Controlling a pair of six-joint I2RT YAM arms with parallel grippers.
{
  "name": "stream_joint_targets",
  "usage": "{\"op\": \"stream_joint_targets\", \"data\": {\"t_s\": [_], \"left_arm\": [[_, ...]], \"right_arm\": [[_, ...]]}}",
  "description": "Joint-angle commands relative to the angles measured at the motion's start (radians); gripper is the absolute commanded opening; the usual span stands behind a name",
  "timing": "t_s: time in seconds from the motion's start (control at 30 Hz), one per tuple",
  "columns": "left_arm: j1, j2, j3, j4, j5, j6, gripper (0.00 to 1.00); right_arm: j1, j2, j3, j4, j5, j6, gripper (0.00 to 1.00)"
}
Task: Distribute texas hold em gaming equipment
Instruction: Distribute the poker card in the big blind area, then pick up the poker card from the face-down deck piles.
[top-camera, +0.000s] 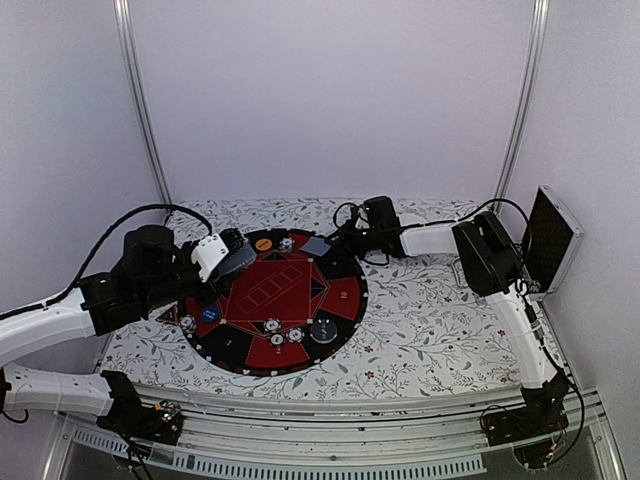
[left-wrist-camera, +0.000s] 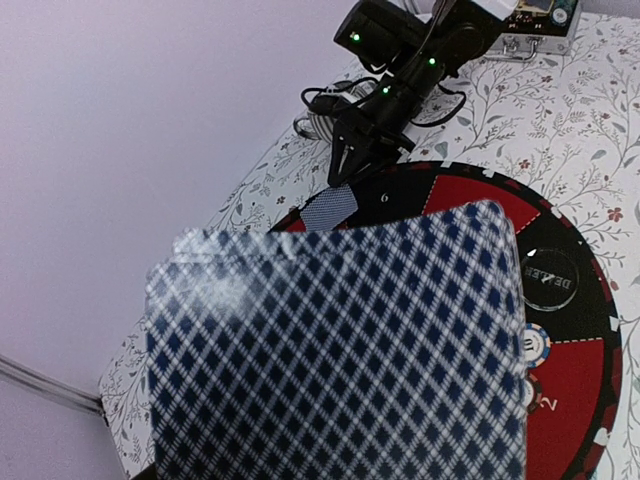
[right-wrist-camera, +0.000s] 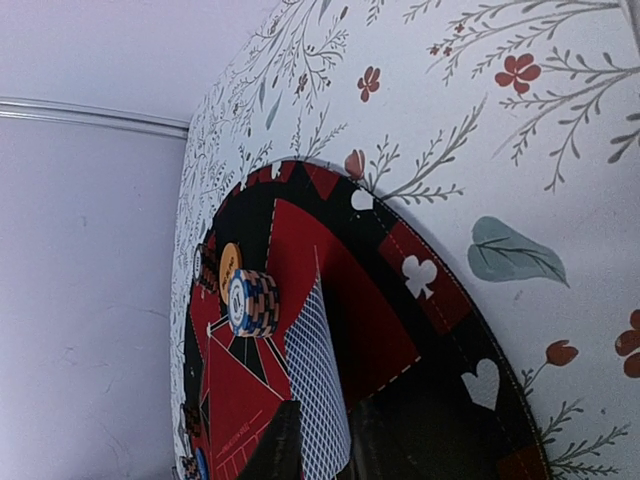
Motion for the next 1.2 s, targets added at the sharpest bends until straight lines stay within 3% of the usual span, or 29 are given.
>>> {"op": "stream_joint_targets", "data": {"t_s": [0.0, 0.3, 0.4, 0.5, 0.67, 0.73, 0.8, 0.9, 1.07, 1.17], "left_arm": [[0.015, -0.002, -0.006, 0.03, 0.018, -0.013, 0.52], [0.015, -0.002, -0.007, 0.022, 0.037, -0.01, 0.52], [0.015, -0.003, -0.008, 0.022, 0.052, -0.006, 0.52], [0.015, -0.01, -0.013, 0.025, 0.072, 0.002, 0.51], [0.015, -0.029, -0.023, 0.035, 0.092, 0.012, 0.51], [0.016, -0.033, -0.027, 0.035, 0.109, 0.02, 0.51], [0.015, -0.038, -0.031, 0.035, 0.143, 0.028, 0.51], [0.012, -0.052, -0.036, 0.037, 0.182, 0.035, 0.5], [0.008, -0.074, -0.059, 0.06, 0.19, 0.053, 0.49], [0.004, -0.066, -0.059, 0.061, 0.184, 0.057, 0.48]], "right_arm": [[0.008, -0.053, 0.0, -0.032, 0.033, -0.039, 0.25], [0.043, -0.23, -0.055, -0.127, 0.13, -0.176, 0.58], [0.064, -0.308, -0.092, -0.15, 0.153, -0.22, 0.73], [0.111, -0.385, -0.095, -0.215, 0.21, -0.295, 1.0], [0.219, -0.512, -0.058, -0.347, 0.379, -0.56, 0.99], [0.262, -0.567, -0.064, -0.365, 0.464, -0.738, 0.99], [0.286, -0.623, -0.091, -0.343, 0.356, -0.917, 0.99], [0.289, -0.692, -0.148, -0.302, 0.092, -1.001, 0.99], [0.305, -0.726, -0.222, -0.225, -0.215, -0.859, 1.0], [0.346, -0.704, -0.228, -0.226, -0.238, -0.809, 0.98]]}}
